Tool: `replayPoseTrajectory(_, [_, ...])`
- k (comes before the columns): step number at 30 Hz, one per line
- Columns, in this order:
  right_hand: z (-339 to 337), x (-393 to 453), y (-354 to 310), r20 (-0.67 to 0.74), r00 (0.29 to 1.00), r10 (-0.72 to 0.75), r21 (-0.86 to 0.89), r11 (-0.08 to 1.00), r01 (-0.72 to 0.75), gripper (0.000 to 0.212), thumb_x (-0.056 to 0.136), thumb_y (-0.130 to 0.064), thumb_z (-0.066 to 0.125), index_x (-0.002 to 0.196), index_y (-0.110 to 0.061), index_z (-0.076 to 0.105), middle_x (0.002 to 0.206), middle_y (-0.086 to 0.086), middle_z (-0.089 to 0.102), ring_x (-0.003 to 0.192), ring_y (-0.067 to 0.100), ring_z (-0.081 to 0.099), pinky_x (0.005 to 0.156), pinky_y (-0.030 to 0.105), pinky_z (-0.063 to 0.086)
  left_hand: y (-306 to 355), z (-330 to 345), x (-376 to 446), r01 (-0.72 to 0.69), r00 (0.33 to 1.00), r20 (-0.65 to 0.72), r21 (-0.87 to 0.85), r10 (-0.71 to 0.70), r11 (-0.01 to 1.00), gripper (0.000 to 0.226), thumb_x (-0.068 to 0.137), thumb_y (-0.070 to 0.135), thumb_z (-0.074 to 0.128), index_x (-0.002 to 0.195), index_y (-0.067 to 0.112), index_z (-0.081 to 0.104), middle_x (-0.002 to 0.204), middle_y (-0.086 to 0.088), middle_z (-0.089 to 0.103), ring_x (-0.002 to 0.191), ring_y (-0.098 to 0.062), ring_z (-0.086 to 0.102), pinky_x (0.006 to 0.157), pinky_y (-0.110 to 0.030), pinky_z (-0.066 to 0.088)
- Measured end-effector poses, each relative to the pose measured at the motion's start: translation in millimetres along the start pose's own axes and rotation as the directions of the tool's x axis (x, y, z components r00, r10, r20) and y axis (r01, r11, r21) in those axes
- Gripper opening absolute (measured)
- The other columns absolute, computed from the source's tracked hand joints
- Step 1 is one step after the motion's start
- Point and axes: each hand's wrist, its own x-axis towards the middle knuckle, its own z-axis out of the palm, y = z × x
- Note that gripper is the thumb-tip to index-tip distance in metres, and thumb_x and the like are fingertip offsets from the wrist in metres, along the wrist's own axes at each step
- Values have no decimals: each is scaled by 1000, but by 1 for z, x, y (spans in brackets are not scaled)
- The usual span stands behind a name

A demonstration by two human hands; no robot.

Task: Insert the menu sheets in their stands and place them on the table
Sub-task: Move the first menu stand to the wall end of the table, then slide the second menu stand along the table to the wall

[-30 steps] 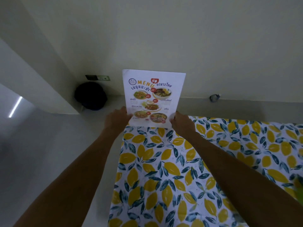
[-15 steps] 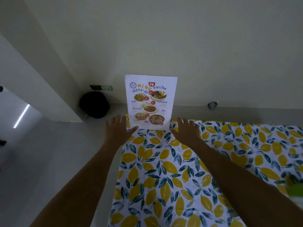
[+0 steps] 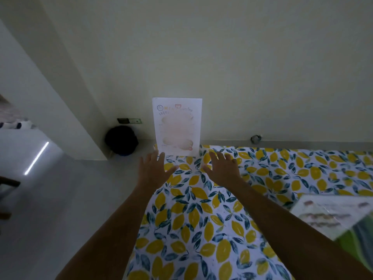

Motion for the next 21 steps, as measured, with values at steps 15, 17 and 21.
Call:
replayPoseTrajectory(15, [-20,-202,33,-113,982,-150,66,985,158,70,96,-60,33,152,-19,23,156,12,33,139,40,33,111,54,34,129,-73,-163,28,1000,-13,106,-26,994,88,81,81,34,142,19,43,147,-10,46,135,-33,40,106,-57,32])
replayPoseTrajectory(17, [-19,-232,41,-129,978,-166,84,981,177,69,96,-60,34,151,-19,24,155,11,35,139,38,34,111,53,34,150,-78,-187,21,999,-28,91,-19,996,86,80,80,38,140,18,46,147,-10,47,134,-33,42,105,-57,34])
replayPoseTrajectory(21, [-12,-287,68,-177,966,-188,69,977,203,69,95,-61,35,149,-19,28,150,12,41,133,38,41,106,52,39,190,-82,-226,-15,999,-31,127,19,992,88,81,81,33,139,17,47,145,-10,50,132,-32,45,105,-56,36])
